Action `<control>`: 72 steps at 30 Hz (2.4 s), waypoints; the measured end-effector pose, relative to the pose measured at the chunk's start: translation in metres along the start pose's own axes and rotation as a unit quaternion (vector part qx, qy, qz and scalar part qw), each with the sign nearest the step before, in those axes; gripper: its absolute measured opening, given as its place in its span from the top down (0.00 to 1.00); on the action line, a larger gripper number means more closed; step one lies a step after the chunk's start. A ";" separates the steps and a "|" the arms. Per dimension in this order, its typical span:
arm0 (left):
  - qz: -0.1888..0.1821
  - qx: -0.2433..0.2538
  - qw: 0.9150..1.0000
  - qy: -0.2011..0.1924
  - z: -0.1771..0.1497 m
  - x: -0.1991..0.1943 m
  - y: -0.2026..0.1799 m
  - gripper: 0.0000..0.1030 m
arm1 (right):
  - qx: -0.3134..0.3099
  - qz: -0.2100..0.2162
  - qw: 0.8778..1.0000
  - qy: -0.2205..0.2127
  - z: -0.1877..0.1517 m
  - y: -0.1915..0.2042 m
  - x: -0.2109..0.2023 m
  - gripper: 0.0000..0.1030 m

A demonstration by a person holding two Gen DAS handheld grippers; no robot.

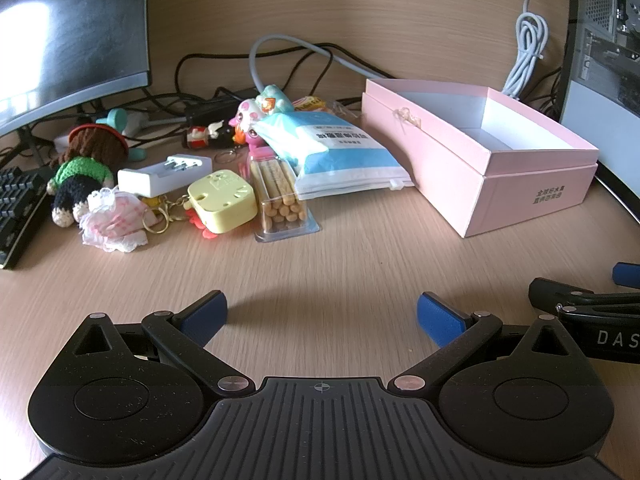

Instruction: Organize objects

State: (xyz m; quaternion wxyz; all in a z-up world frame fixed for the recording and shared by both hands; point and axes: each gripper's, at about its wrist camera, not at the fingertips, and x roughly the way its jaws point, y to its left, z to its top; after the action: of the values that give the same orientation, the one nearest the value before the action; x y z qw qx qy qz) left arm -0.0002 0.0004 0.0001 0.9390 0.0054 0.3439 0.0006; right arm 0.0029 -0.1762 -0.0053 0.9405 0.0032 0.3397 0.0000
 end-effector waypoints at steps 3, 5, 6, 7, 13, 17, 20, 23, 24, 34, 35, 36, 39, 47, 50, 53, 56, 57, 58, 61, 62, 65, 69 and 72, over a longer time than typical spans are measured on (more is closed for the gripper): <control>0.000 0.000 1.000 0.000 0.000 0.000 0.000 0.00 | 0.000 0.000 1.000 0.000 0.000 0.000 0.000 0.00; 0.000 0.000 1.000 0.000 0.000 0.000 0.000 0.00 | 0.000 0.000 1.000 0.000 0.000 0.000 0.000 0.00; 0.000 0.000 1.000 0.000 0.000 0.000 0.000 0.00 | 0.000 0.000 1.000 0.000 0.000 0.000 0.000 0.00; 0.000 0.000 1.000 0.000 0.000 0.000 0.000 0.00 | 0.000 0.000 1.000 0.000 0.000 0.000 0.000 0.00; 0.000 0.000 1.000 0.000 0.000 0.000 0.000 0.00 | 0.000 0.000 1.000 0.000 0.000 0.000 0.000 0.00; -0.001 0.000 1.000 0.000 0.000 0.000 0.000 0.00 | 0.000 0.000 1.000 0.000 0.000 0.000 0.000 0.00; 0.000 0.000 1.000 0.000 0.000 0.000 0.000 0.00 | 0.000 0.000 1.000 0.000 0.000 0.000 0.000 0.00; 0.000 0.000 1.000 0.000 0.000 0.000 0.000 0.00 | 0.000 0.000 1.000 0.000 0.000 0.000 0.000 0.00; 0.000 0.000 1.000 0.000 0.000 0.000 0.000 0.00 | 0.000 0.000 1.000 0.000 0.000 -0.001 0.000 0.00; 0.000 0.000 1.000 -0.001 0.000 0.000 0.000 0.00 | -0.008 0.014 1.000 0.000 0.000 -0.002 0.001 0.00; 0.000 0.000 1.000 0.000 0.000 0.000 0.000 0.00 | -0.010 0.015 1.000 0.001 0.000 -0.002 0.000 0.00; 0.000 0.000 1.000 0.000 0.000 0.000 0.000 0.00 | -0.011 0.017 1.000 0.002 0.000 -0.002 0.000 0.00; 0.000 0.000 1.000 0.000 0.000 0.000 0.000 0.00 | -0.021 0.029 0.999 0.007 0.000 -0.003 -0.001 0.00; 0.003 -0.004 1.000 0.016 0.004 -0.002 0.003 0.01 | -0.030 0.036 0.998 0.036 0.004 -0.004 -0.002 0.00; -0.018 -0.042 0.999 0.030 0.012 -0.005 0.022 0.01 | -0.030 0.035 0.998 0.044 0.002 -0.002 -0.006 0.00; 0.017 -0.073 0.997 -0.006 0.030 -0.020 0.060 0.01 | -0.042 0.049 0.997 0.049 0.000 -0.003 -0.009 0.00; 0.083 -0.116 0.988 -0.056 0.058 -0.027 0.113 0.01 | -0.055 0.065 0.995 0.057 0.000 -0.007 -0.012 0.00; 0.103 -0.132 0.984 -0.061 0.072 -0.023 0.136 0.01 | -0.054 0.069 0.994 0.062 0.001 -0.008 -0.014 0.00; 0.115 -0.136 0.982 -0.062 0.081 -0.018 0.149 0.01 | -0.045 0.075 0.994 0.064 0.000 -0.010 -0.018 0.00; 0.128 -0.129 0.983 -0.030 0.108 0.017 0.185 0.01 | -0.027 0.074 0.996 0.048 -0.001 -0.010 -0.038 0.00; 0.128 -0.128 0.983 -0.014 0.112 0.028 0.191 0.01 | -0.029 0.066 0.997 0.041 -0.001 -0.007 -0.045 0.00; 0.138 -0.115 0.984 0.010 0.119 0.058 0.205 0.01 | -0.028 0.045 0.998 0.032 0.002 0.005 -0.064 0.00; 0.144 -0.062 0.987 0.021 0.125 0.090 0.206 0.02 | -0.036 0.042 0.998 0.019 0.011 0.025 -0.089 0.00; 0.156 -0.030 0.987 0.024 0.125 0.104 0.200 0.05 | -0.052 0.031 0.998 0.005 0.015 0.038 -0.103 0.00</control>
State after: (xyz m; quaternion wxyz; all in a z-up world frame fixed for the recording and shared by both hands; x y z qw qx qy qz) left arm 0.1606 0.1993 0.0304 0.9185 0.0308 0.3612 0.1577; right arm -0.0664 -0.1388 0.0722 0.9371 -0.0352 0.3441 0.0469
